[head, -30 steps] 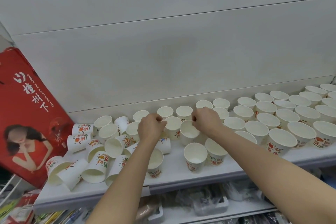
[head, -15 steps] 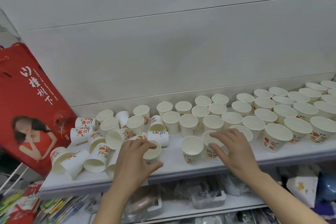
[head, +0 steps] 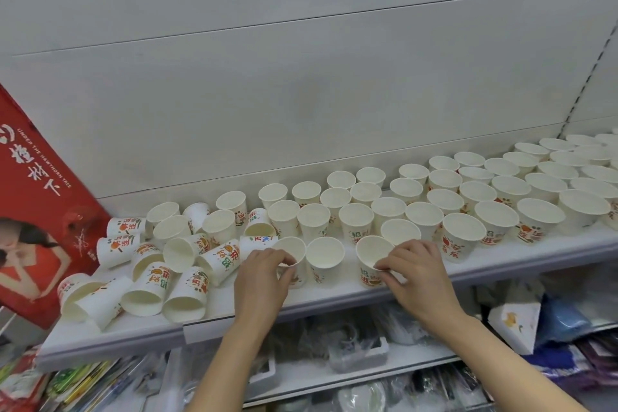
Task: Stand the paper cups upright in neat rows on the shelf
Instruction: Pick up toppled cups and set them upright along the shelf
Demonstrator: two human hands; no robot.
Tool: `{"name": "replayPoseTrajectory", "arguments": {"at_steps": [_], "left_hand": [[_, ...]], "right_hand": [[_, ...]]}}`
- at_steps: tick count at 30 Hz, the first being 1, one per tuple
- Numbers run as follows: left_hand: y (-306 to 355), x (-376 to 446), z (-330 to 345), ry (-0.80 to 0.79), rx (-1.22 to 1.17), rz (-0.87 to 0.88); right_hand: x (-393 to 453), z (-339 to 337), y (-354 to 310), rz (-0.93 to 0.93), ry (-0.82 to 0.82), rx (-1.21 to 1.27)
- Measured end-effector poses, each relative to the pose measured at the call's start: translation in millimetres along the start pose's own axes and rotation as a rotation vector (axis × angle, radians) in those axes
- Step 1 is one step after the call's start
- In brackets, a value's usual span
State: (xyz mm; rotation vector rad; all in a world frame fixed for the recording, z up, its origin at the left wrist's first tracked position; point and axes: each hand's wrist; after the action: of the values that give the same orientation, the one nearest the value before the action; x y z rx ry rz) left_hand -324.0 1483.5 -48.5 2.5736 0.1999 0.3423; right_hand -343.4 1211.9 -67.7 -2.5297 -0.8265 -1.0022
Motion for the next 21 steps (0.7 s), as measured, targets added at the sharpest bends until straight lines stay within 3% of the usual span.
{"name": "replayPoseTrajectory", "arguments": {"at_steps": [4,8,16,21], "left_hand": [[5.5,-0.2,12.8,-0.031,-0.105,0.025],[16.7,-1.3,27.8,-0.057,-0.017,0.127],[42.9,0.3,41.6,-0.036,-0.015,0.067],[19.6,-12.1,30.4,0.078,-0.036,0.000]], "right_hand": [[-4.8,-3.9,4.3,0.011,-0.009,-0.015],[-6.2,-2.5,7.7,0.018,-0.017,-0.029],[1.6,0.7,14.8,-0.009,-0.046,0.008],[1.9,-0.2,16.3,-0.074,0.034,0.039]]}}
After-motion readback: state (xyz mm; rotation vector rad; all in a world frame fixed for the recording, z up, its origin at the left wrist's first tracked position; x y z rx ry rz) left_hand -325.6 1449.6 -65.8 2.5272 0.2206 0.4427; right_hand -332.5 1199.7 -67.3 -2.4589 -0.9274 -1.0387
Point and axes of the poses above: each hand's wrist, its own x-axis towards the middle knuckle, its own z-axis out of the palm, y = z × x, and after that the axes turned 15 degrees about -z, right-handed
